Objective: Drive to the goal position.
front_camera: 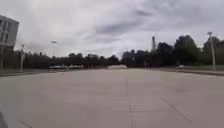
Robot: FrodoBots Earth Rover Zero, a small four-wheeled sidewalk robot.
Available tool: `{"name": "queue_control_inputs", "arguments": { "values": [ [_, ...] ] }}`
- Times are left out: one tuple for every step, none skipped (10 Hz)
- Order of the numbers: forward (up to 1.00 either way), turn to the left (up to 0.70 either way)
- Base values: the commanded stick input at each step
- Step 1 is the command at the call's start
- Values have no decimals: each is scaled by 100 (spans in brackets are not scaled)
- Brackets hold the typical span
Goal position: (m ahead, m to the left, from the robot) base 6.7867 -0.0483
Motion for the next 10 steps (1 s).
{"name": "queue_control_inputs", "arguments": {
  "values": [
    [100, 0],
    [100, 0],
    [100, 0],
    [100, 0],
    [100, 0],
    [100, 0],
    [100, 0],
    [100, 0],
    [100, 0],
    [100, 0]
  ]
}}
